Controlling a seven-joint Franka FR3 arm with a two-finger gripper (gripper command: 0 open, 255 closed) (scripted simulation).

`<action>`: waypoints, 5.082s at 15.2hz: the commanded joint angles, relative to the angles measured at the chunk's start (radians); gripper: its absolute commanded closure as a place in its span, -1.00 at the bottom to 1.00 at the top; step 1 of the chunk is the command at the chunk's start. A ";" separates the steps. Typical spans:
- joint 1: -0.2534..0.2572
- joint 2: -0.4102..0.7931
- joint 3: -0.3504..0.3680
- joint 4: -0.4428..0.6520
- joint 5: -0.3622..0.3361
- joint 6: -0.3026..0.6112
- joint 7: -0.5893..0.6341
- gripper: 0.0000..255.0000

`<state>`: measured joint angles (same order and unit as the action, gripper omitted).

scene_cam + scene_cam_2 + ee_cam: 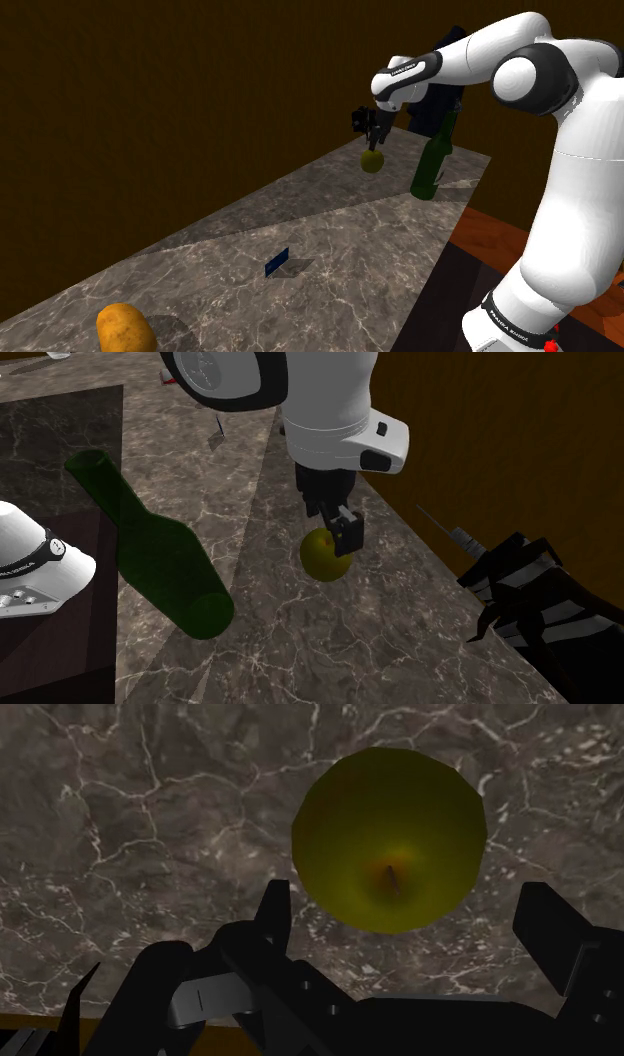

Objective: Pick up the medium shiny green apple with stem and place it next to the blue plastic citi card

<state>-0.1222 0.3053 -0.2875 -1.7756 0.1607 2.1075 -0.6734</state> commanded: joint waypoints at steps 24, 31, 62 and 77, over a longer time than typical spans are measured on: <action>0.002 -0.037 -0.006 0.070 -0.018 -0.104 0.016 1.00; 0.002 -0.054 -0.009 0.141 -0.027 -0.192 0.026 1.00; 0.157 -0.432 0.108 -0.080 -0.143 -0.321 0.328 1.00; 0.288 -0.673 0.334 -0.325 -0.125 -0.308 0.677 1.00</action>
<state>0.1550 -0.3515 0.0268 -2.0914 0.0306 1.8057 -0.0256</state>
